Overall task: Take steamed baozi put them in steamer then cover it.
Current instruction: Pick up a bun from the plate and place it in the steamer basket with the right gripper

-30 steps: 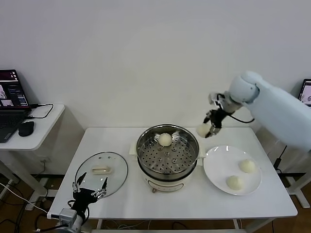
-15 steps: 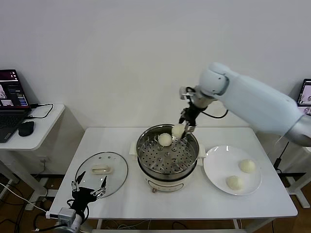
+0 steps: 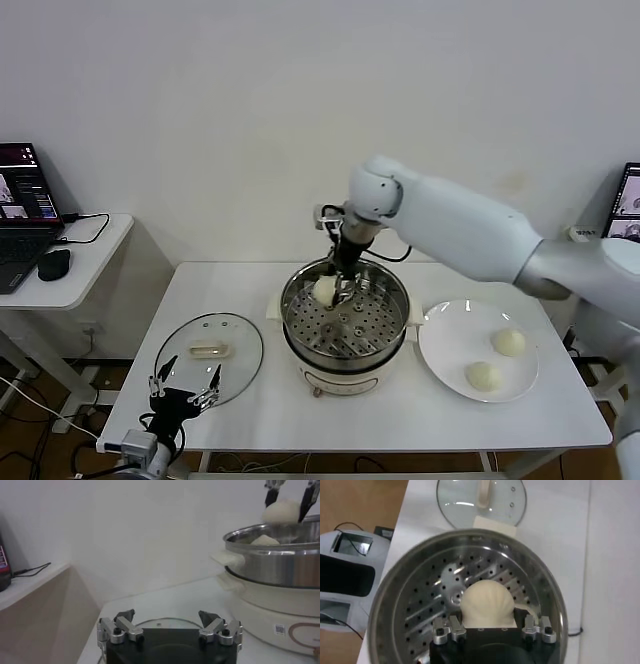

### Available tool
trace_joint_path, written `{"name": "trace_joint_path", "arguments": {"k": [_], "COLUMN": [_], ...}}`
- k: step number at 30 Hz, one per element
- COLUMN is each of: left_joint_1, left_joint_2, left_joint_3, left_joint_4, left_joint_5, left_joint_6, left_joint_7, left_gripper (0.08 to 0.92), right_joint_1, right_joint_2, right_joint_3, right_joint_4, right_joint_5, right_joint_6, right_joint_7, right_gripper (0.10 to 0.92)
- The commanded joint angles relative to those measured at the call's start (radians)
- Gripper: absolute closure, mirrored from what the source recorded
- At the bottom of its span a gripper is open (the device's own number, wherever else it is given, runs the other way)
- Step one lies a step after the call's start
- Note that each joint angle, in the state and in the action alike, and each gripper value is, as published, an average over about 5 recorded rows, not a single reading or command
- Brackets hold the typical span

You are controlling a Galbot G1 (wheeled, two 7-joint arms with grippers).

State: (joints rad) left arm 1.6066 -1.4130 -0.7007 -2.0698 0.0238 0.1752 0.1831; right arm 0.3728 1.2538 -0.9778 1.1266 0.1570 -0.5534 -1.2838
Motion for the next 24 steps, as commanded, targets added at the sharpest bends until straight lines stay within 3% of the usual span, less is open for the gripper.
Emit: {"name": "trace_joint_path", "arguments": {"k": [1,21,24], "left_joint_1": [-0.001,-0.006,-0.005], "left_joint_2": [-0.001,-0.012,-0.014], "left_joint_3": [0.0,0.017,0.02], "left_joint_4": [0.0,0.005,0.004], "left_joint_5": [-0.003,-0.002,-0.001], "left_joint_6": [0.0,0.0,0.0], "left_joint_7": [0.0,0.0,0.001], "left_gripper": [0.177,0.177,0.177], "right_joint_1": [-0.043,-0.087,-0.086], "right_joint_2": [0.085,0.117,0.108], "right_joint_3": [-0.009,0.016,0.023], "right_joint_4": [-0.072,-0.113,-0.106], "right_joint_5": [-0.034,-0.077,-0.074], "right_joint_6": [-0.005,0.003,0.001], "right_joint_7": [0.007,0.015,0.018], "right_gripper": [0.397,0.396,0.361]}}
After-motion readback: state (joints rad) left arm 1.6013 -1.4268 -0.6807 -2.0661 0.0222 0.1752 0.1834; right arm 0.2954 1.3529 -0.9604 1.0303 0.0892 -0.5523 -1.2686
